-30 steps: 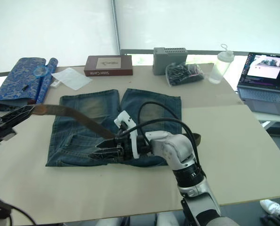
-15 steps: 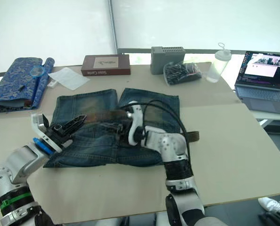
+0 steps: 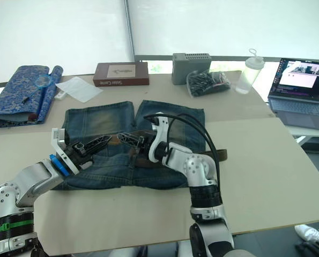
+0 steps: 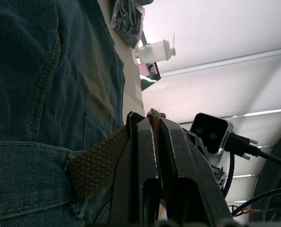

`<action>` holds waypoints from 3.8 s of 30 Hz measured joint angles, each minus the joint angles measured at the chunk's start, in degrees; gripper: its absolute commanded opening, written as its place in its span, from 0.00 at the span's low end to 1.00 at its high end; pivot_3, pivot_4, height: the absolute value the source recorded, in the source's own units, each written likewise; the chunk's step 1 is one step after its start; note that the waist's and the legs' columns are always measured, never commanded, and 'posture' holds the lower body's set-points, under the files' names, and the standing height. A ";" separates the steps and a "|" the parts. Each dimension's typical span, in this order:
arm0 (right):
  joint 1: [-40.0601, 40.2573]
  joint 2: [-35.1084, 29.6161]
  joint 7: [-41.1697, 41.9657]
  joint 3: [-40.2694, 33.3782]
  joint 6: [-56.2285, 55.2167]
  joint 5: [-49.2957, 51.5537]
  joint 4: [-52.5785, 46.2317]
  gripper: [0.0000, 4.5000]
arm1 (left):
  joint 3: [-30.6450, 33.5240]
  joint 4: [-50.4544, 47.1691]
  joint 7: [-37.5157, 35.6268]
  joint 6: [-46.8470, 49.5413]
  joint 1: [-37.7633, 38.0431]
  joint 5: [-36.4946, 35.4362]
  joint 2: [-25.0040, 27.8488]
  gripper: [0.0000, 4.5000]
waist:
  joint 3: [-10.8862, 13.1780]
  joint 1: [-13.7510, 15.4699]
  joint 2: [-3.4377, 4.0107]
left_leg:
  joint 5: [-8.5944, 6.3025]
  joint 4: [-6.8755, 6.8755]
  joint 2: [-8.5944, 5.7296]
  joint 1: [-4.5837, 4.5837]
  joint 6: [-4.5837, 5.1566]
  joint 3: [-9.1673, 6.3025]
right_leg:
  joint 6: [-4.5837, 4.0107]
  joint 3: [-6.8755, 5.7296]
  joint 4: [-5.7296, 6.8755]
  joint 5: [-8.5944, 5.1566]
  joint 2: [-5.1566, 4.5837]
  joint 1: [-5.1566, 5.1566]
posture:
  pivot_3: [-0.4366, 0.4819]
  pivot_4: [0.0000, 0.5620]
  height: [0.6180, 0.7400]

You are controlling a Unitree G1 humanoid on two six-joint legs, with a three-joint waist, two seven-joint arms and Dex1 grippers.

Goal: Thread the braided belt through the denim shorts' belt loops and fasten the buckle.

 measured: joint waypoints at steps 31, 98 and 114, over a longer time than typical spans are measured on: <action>-8.31 -0.05 -5.20 10.68 0.28 -8.12 11.23 0.00 | 6.23 -4.02 -55.60 -20.86 34.81 57.62 26.35 0.87 | 0.34 -1.02 0.63 | -0.03 -0.27 0.21 0.09 -0.03 0.19 | -0.41 -0.03 -0.20 -0.20 0.18 -0.02 | 0.48 0.27 1.00; -13.17 0.24 6.89 8.25 -0.85 3.20 19.13 0.00 | 10.04 -13.86 -44.01 -4.86 22.03 34.56 8.01 0.99 | 0.37 -1.10 0.92 | -0.33 -0.20 0.34 0.72 0.00 -0.11 | -0.57 -0.16 -0.34 -0.33 -0.05 0.85 | 0.48 0.27 1.00; -13.16 0.21 5.57 6.68 1.20 7.93 15.13 0.00 | 5.55 -12.66 -24.94 -5.17 15.26 14.09 3.51 0.04 | 0.36 -1.10 0.89 | -0.33 -0.21 0.33 0.74 -0.01 -0.03 | -0.57 -0.13 -0.34 -0.33 0.27 0.83 | 0.48 0.27 1.00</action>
